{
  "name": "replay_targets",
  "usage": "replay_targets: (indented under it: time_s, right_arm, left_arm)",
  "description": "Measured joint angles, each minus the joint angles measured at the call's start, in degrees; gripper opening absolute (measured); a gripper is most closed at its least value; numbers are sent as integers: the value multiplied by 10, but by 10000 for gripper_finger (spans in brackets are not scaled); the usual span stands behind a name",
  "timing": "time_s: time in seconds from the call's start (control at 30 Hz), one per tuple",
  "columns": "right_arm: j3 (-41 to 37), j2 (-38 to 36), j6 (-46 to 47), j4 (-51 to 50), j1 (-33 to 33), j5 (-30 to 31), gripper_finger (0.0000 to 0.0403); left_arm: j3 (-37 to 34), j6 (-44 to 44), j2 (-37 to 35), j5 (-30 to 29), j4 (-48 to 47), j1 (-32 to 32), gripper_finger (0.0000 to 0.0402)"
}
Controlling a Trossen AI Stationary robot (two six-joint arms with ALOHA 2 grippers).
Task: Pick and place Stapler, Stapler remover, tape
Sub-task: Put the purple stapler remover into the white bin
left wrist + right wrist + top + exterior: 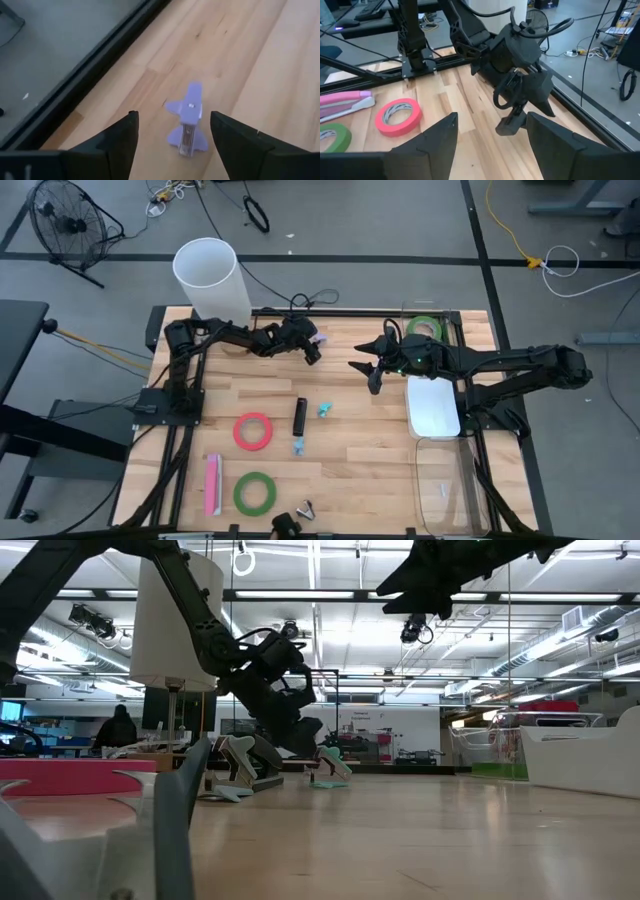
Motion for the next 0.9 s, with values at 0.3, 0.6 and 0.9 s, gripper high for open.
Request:
replay_targets:
  time_s: [0.3,0.6,0.9]
  right_arm:
    - [0,0,3,0,0,0,235]
    - [0,0,2,-12,0,0,235]
    - [0,0,2,-103,0,0,235]
  left_arm:
    - [0,20,0,11,7,0,54]
    - [0,16,-2,49,7,-4,7]
    - [0,50,-70,70,-87,-43,6]
